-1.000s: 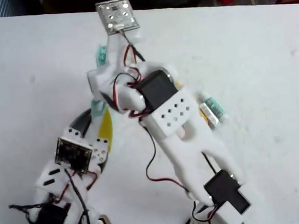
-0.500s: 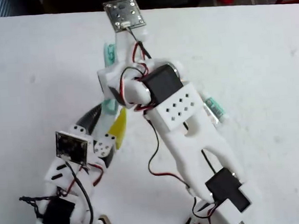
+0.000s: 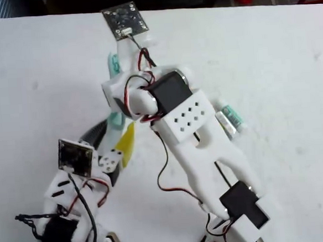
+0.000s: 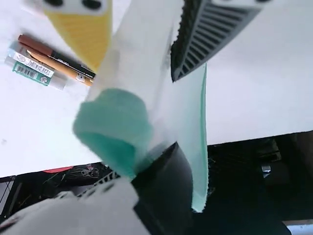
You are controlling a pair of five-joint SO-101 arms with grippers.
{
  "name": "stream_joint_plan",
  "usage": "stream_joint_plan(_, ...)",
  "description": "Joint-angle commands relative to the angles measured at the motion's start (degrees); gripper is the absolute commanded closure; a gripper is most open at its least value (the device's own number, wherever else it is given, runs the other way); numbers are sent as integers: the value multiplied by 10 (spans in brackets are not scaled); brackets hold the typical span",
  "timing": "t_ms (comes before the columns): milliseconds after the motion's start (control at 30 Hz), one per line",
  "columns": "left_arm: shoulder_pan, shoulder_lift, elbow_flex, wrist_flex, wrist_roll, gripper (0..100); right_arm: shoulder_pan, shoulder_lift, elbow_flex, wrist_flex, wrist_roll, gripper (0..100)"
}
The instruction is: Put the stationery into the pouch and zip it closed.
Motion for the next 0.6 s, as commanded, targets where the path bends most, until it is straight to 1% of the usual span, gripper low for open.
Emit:
stream_joint_plan(0, -6, 6, -40, 43, 54, 809, 25, -28, -12, 8, 13, 981)
stream_joint_plan(67, 4, 6, -20, 34, 39, 809, 18, -33, -12, 24, 13, 981)
stream_joint_plan(233, 58, 6, 66, -55, 8, 814, -22, -26, -10, 31, 17, 981)
stream_joint_plan(367, 57, 6, 70, -61, -10, 882, -35, -6, -7, 30, 18, 981)
stream_joint_plan(433, 42, 6, 70, -61, -30, 906, -36, 6, -7, 28, 18, 971)
stream_joint_plan(467, 30, 6, 71, -62, -37, 911, -33, 13, -8, 28, 26, 942)
stream_joint_plan(500, 16, 6, 71, -62, -39, 914, -30, 18, -10, 30, 40, 892)
stream_joint_plan(567, -7, 6, 72, -64, -40, 916, -19, 25, -7, 31, 57, 769)
